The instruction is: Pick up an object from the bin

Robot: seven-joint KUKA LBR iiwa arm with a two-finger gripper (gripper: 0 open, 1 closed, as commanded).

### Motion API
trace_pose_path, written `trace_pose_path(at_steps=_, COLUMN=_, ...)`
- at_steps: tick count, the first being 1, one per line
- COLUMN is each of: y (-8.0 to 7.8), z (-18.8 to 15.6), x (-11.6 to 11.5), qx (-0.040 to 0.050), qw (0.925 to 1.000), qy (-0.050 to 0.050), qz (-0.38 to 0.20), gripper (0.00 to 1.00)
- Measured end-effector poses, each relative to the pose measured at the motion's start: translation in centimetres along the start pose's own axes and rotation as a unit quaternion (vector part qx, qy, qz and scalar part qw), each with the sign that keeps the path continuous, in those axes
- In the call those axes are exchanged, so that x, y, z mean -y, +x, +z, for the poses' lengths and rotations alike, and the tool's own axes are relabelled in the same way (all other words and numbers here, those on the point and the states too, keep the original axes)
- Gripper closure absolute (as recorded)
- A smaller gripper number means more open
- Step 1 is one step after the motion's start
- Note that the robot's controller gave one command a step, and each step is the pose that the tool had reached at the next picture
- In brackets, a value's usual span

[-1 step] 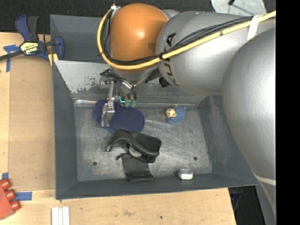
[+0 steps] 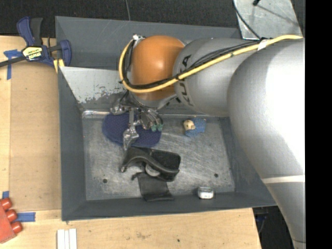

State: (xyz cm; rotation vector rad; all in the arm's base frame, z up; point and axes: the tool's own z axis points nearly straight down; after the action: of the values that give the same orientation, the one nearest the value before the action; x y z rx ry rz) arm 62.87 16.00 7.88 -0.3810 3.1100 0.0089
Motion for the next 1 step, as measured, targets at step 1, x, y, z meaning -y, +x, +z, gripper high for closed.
trace_pose_path(at_steps=1, y=0.06, z=-0.15, x=0.01, qx=-0.0016, qw=1.0, qy=0.001, qz=0.0, gripper=1.0)
